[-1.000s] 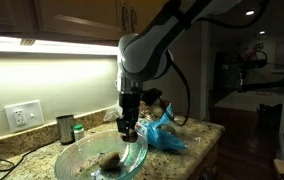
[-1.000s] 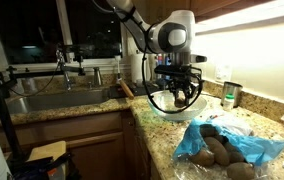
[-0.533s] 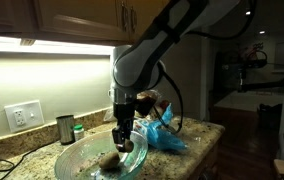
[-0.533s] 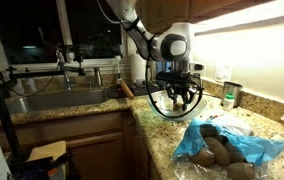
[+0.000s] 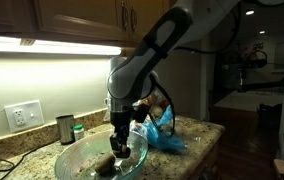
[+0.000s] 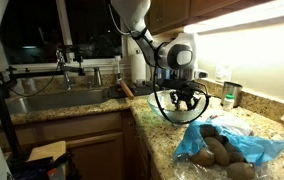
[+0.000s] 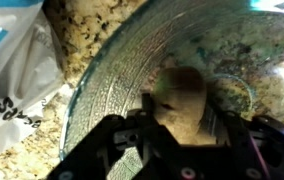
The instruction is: Remove three potatoes from the plastic bag and place them in the glass bowl on the left
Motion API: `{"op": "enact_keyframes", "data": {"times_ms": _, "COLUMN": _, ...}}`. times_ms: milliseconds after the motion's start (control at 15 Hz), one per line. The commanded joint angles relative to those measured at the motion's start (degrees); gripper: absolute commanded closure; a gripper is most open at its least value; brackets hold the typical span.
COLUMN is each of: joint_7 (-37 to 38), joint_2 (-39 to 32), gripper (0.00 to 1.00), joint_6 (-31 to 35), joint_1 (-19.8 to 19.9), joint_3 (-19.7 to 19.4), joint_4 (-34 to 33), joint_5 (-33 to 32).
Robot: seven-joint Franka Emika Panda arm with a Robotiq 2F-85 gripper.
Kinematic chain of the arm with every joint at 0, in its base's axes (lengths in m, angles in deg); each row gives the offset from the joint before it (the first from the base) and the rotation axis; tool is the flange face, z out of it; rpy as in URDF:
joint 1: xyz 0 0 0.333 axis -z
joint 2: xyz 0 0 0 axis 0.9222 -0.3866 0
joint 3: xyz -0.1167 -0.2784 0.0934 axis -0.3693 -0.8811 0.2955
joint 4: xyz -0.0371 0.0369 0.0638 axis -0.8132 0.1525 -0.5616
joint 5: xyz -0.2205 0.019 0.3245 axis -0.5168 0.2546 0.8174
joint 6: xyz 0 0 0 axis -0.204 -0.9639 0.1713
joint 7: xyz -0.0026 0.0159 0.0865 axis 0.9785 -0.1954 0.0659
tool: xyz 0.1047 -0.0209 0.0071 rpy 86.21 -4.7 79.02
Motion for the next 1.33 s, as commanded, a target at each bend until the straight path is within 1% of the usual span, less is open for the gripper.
{"op": "enact_keyframes", "data": {"times_ms": 0, "joint_7": -1.05, "joint_2": -1.01, "gripper": 0.23, "joint_6": -1.56, "joint_1": 0.67, "joint_3": 0.38, "joint_4": -1.45, "joint_5": -0.63}}
{"op": "enact_keyframes", "data": {"times_ms": 67, "joint_7": -1.00, "joint_2": -0.86, "gripper": 0.18, "joint_6": -1.65, "joint_1": 0.53, "joint_3": 0.34, "joint_4": -1.25, "joint_5": -0.82}}
{"op": "enact_keyframes", "data": {"times_ms": 200, "joint_7": -0.80, "joint_2": -0.22, "gripper": 0.05, "joint_6": -1.87, "joint_1": 0.29, "joint_3": 0.28, "joint_4": -0.93, "joint_5": -1.02}}
{"op": "enact_keyframes", "data": {"times_ms": 333, "joint_7": -0.56, "joint_2": 0.75, "gripper": 0.00, "joint_6": -2.19, "joint_1": 0.13, "joint_3": 0.37, "joint_4": -0.47, "joint_5": -0.96}}
{"op": "enact_keyframes", "data": {"times_ms": 867, "joint_7": 0.66, "joint_2": 5.86, "gripper": 0.00, "joint_6": -5.12, "joint_1": -0.53, "joint_3": 0.64, "joint_4": 1.04, "joint_5": -0.91}}
{"op": "enact_keyframes", "data": {"times_ms": 1267, "joint_7": 2.82, "joint_2": 12.88, "gripper": 0.00, "joint_6": -10.34, "joint_1": -0.79, "joint_3": 0.08, "joint_4": 3.12, "joint_5": -1.06}}
